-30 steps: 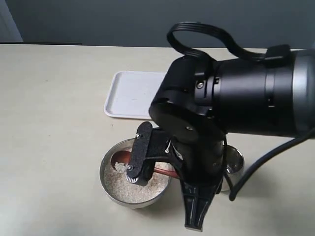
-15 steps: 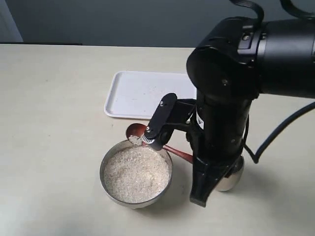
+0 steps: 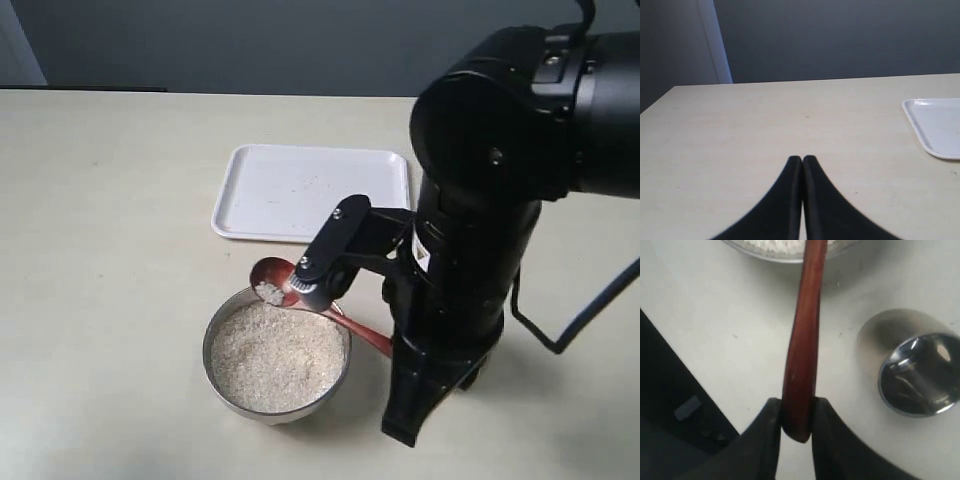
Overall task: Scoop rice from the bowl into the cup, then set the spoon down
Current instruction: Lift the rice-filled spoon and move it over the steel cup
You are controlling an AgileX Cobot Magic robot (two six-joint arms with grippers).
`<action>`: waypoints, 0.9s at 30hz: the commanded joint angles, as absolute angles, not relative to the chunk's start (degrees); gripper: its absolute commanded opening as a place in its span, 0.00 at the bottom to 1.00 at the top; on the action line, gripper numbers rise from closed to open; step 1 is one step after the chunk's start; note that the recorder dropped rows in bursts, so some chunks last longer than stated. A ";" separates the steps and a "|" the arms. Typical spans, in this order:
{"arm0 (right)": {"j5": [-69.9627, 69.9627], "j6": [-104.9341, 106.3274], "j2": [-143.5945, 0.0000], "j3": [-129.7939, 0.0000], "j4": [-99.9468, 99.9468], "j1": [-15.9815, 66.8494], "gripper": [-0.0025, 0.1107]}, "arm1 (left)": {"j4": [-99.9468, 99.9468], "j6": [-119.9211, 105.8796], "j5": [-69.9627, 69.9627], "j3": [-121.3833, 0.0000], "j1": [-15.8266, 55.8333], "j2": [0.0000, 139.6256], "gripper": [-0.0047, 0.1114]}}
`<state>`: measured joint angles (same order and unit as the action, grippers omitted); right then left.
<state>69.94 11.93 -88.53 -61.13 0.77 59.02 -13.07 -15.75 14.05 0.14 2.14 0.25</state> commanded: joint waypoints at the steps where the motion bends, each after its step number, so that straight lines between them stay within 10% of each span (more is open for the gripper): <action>1: 69.96 10.32 -86.29 -57.16 1.03 58.61 0.03 | -12.84 -15.57 13.44 0.00 2.54 0.00 0.04; 27: 69.96 8.19 -79.04 -51.56 -0.83 49.68 0.03 | -12.84 -15.57 13.44 0.00 2.54 0.00 0.04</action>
